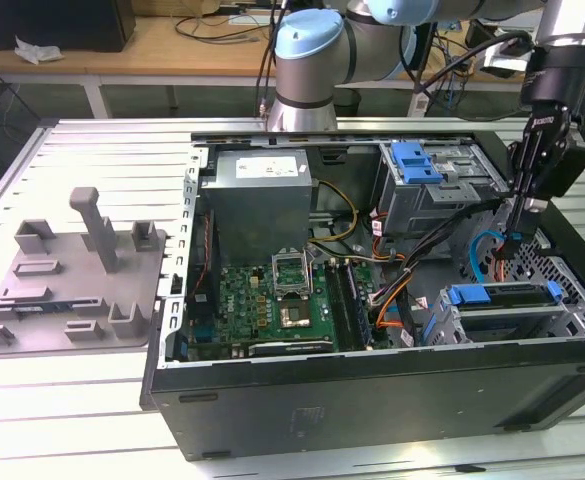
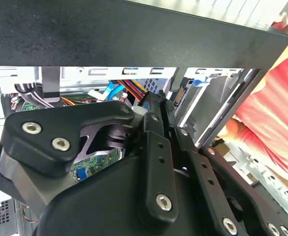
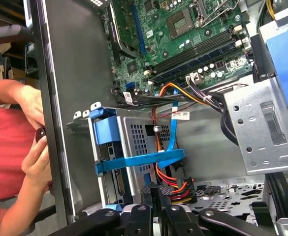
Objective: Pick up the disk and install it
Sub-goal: 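Insert the first disk wire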
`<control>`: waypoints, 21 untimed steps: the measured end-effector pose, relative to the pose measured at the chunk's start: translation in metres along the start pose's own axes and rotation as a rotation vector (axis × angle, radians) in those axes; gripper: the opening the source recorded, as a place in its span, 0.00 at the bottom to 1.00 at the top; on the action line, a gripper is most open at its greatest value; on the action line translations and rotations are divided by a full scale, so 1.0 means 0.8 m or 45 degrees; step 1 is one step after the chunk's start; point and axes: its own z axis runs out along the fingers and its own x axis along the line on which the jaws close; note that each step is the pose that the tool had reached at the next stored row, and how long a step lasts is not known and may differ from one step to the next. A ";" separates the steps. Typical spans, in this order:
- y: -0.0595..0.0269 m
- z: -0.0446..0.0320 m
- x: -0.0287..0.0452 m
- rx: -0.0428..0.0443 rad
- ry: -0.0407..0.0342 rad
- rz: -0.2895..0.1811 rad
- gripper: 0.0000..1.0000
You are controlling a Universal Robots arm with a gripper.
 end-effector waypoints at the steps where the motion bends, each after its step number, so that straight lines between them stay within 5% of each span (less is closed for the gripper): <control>1: 0.000 0.0002 -0.0001 0.000 0.0000 0.000 0.16; 7: 0.007 -0.0042 0.0059 0.004 0.0006 -0.005 0.16; 14: 0.009 0.0021 0.0190 0.020 -0.0024 -0.023 0.16; 18: 0.010 0.0075 0.0279 0.019 -0.0133 -0.025 0.16; 21: 0.009 0.0109 0.0343 0.016 -0.0307 -0.029 0.16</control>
